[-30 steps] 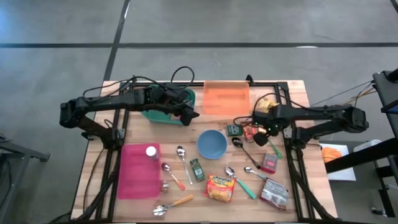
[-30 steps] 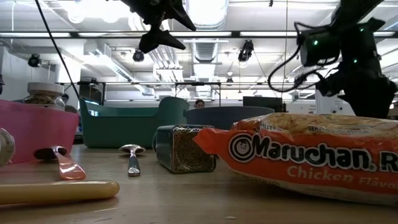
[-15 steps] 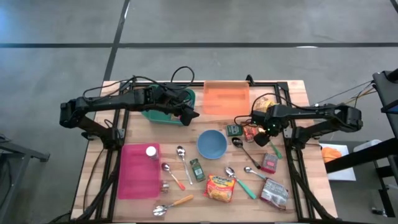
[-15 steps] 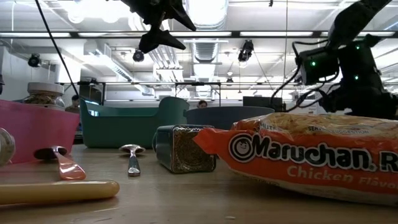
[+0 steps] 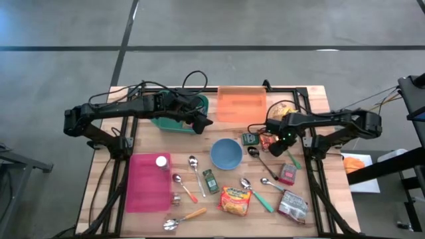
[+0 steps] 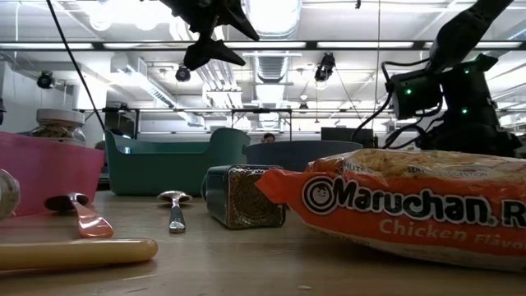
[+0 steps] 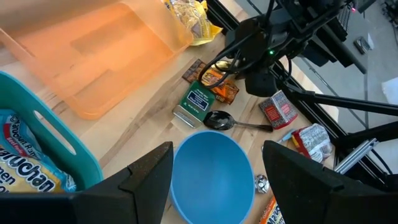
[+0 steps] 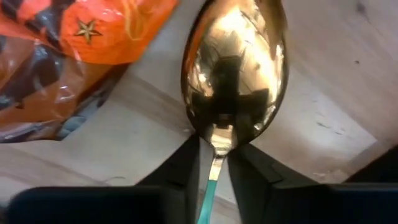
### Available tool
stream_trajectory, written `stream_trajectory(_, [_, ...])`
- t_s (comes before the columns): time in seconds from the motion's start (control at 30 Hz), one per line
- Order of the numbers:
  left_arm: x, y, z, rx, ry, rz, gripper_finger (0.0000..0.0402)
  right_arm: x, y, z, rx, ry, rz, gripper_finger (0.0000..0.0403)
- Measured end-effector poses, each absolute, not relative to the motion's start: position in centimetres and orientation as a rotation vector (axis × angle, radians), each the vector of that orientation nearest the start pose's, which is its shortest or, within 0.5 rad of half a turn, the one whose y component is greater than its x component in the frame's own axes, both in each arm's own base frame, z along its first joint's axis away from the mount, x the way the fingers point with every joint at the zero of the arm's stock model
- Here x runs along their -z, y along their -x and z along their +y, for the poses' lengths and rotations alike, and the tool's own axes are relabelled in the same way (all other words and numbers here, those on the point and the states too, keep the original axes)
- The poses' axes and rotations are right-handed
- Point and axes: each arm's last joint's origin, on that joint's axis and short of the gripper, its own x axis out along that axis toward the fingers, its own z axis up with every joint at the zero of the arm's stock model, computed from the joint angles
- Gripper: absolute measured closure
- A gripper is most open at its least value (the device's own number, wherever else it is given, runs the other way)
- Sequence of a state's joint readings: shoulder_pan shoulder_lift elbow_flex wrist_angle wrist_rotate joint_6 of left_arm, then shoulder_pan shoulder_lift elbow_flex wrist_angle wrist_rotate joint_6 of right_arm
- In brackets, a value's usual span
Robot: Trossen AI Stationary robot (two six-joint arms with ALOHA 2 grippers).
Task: Pick & Place Food Item
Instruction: Put the green spoon into the orange bin
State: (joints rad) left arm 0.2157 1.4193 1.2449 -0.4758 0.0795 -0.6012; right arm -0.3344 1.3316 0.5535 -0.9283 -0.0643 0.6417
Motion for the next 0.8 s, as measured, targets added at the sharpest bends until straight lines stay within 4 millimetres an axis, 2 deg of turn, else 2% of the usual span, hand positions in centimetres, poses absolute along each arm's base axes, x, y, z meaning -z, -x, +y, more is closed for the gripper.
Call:
stream_trajectory(0.1, [-32.3,-30.2,6.4,-0.322,0.675,0.587,0.0152,-13.3,-15.4,-5.1,0.73,-0.808,1.595,0.0383])
stream_trajectory(0.3, [-32.3,-30.2,6.4,-0.322,0.675,0.587,0.0152,-13.9,-15.5,-5.2,0.721,-0.816,1.574,0.0387])
stream_trajectory(0.67, [-32.3,-30.2,6.4,-0.322,0.675,0.588,0.0151,-18.7,-15.8,-5.3,0.708,-0.825,1.49,0.0389])
stream_trajectory(0.8, [-32.3,-30.2,6.4,-0.322,0.675,0.588,0.0151,-21.1,-16.8,-5.6,0.677,-0.807,1.389,0.039])
